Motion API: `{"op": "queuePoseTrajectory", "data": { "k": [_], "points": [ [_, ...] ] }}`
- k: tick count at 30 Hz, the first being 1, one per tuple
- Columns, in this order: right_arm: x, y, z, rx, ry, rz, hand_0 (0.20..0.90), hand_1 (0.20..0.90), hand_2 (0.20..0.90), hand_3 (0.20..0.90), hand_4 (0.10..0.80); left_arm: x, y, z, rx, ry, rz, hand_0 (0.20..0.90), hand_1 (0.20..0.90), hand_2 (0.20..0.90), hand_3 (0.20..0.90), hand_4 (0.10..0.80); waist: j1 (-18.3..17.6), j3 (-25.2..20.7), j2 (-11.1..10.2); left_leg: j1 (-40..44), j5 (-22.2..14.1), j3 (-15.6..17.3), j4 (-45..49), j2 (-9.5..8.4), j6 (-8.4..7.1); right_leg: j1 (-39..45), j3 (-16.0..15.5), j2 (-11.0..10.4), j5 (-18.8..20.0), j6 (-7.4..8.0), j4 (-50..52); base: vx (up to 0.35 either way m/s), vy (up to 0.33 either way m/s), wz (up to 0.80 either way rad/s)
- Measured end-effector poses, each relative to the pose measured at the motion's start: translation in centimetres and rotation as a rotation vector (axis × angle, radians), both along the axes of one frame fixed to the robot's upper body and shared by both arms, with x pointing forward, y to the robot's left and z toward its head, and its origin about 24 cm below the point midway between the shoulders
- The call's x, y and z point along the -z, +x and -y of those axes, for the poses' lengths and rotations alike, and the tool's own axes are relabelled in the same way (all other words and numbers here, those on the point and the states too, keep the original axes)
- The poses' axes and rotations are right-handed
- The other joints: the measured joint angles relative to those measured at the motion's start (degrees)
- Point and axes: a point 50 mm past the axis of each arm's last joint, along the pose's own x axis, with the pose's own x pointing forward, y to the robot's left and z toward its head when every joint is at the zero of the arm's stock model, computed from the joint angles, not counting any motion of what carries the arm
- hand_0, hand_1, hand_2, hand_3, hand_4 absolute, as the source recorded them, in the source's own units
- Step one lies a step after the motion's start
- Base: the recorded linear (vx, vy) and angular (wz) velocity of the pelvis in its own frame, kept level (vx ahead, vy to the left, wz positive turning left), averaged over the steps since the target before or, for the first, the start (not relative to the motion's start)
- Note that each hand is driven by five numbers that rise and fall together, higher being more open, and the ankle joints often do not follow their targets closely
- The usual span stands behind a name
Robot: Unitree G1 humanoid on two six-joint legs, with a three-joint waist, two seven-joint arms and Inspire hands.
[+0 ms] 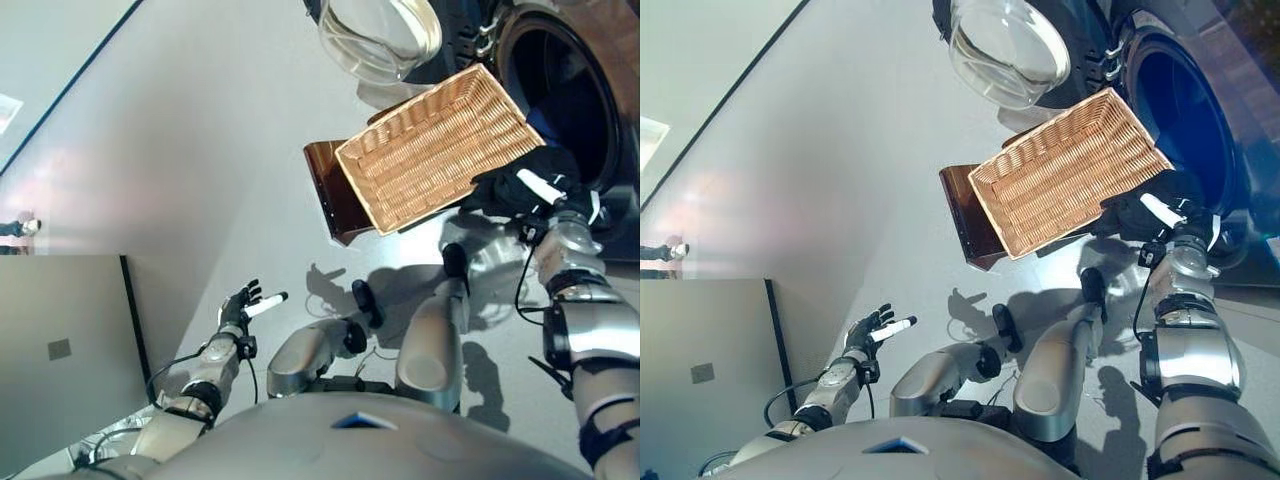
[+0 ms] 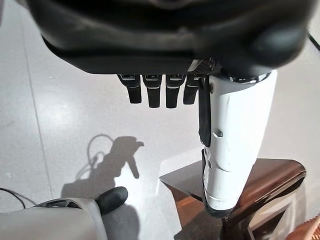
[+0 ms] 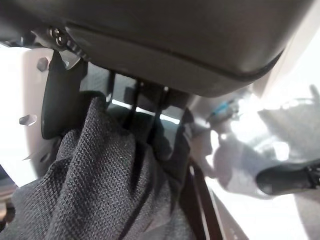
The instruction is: Pick up the clothes and place them into the washing machine
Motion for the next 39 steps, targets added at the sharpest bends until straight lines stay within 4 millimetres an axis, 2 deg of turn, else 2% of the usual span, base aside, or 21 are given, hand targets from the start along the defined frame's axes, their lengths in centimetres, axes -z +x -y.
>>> {"op": "queuePoseTrajectory", "data": {
  "k": [9, 12, 17, 19, 21, 25, 27, 30, 39],
  "points": [
    [0.0, -0.1, 0.1, 0.001, -0.004, -0.002, 0.2, 0.2, 0.2, 0.2, 0.3, 0.0, -0.1, 0.3, 0.0, -0.009, -0.002, 0.9, 0.9, 0.9, 0.9, 0.8, 0.02, -0.45, 0.55, 0.43, 0.07, -0.13, 0.04, -0.1, -0.1, -0.1, -0.16, -0.09, -0.54, 0.23, 0.98, -0.001, -0.004, 0.0],
    [0.5, -0.9, 0.2, 0.007, -0.016, 0.002, 0.2, 0.2, 0.2, 0.2, 0.3, 0.0, 0.0, 0.8, -0.004, -0.024, 0.001, 0.9, 0.9, 0.9, 0.9, 0.8, -0.01, -0.37, 0.42, 0.54, 0.06, -0.98, 0.42, 0.14, -0.1, 0.58, -1.08, -0.06, -0.88, 0.04, 1.25, 0.012, -0.051, 0.11],
    [1.4, -1.4, -0.1, 0.017, -0.019, -0.016, 0.2, 0.2, 0.2, 0.2, 0.3, 0.1, 0.0, 0.9, 0.002, -0.021, -0.004, 0.9, 0.9, 0.9, 0.9, 0.8, 0.18, -0.15, -1.22, 1.32, 0.06, -1.84, 0.91, 0.46, -0.09, 1.22, -1.8, 0.13, -1.92, -0.18, 2.89, 0.0, -0.023, 0.07],
    [2.2, -1.8, -0.5, 0.026, -0.021, -0.04, 0.2, 0.2, 0.2, 0.2, 0.3, 0.1, 0.0, 0.8, -0.009, -0.011, -0.004, 0.9, 0.9, 0.9, 0.9, 0.8, 0.21, -0.36, -2.52, 1.83, 0.06, -3.01, 1.14, 0.62, -0.12, 2.5, -2.75, 0.08, -2.0, -0.25, 2.7, 0.024, -0.067, 0.15],
    [3.6, -2.5, -1.2, 0.036, 0.0, -0.071, 0.2, 0.2, 0.2, 0.2, 0.3, 0.1, -0.1, 0.4, -0.027, 0.003, -0.008, 0.9, 0.9, 0.9, 0.9, 0.8, 1.2, -1.16, -5.33, 2.31, 0.13, -3.54, 1.16, 0.99, -0.29, 3.11, -3.52, 0.22, -2.23, -0.46, 2.63, 0.058, -0.08, 0.15],
    [7.9, -4.8, -4.7, 0.064, 0.147, -0.063, 0.2, 0.2, 0.2, 0.2, 0.3, 0.6, -1.7, -0.9, -0.073, 0.034, -0.058, 0.9, 0.9, 0.9, 0.9, 0.8, 1.68, -3.91, -11.98, 2.97, 0.64, -5.35, 0.22, 1.99, -1.04, 5.11, -6.48, 0.55, -2.11, -0.67, 0.92, 0.085, -0.037, 0.17],
    [9.3, -5.7, -6.1, 0.055, 0.182, -0.074, 0.2, 0.2, 0.2, 0.2, 0.3, 1.1, -2.9, -1.2, -0.073, 0.052, -0.104, 0.9, 0.9, 0.9, 0.9, 0.8, 1.52, -4.44, -14.05, 4.17, 0.76, -5.45, -0.68, 2.27, -1.18, 7.12, -7.72, 0.54, -1.68, -0.97, -1.22, 0.103, -0.009, 0.01],
    [10.5, -6.8, -7.0, 0.063, 0.208, -0.106, 0.2, 0.2, 0.2, 0.2, 0.3, 1.2, -3.6, -1.8, -0.087, 0.07, -0.124, 0.9, 0.9, 0.9, 0.9, 0.8, 1.8, -5.93, -15.38, 5.53, 0.77, -5.64, -1.85, 2.08, -1.19, 9.11, -8.1, 0.45, -1.05, -0.88, -3.48, 0.061, 0.013, 0.02],
    [10.5, -6.7, -6.9, 0.081, 0.233, -0.089, 0.2, 0.2, 0.2, 0.2, 0.3, 1.2, -4.1, -2.8, -0.079, 0.106, -0.136, 0.9, 0.9, 0.9, 0.9, 0.8, 3.34, -7.01, -16.05, 6.74, 1.0, -6.49, -2.63, 2.29, -0.9, 11.72, -9.28, 0.74, 0.33, -1.03, -5.54, 0.055, -0.003, 0.06]
  ]
}}
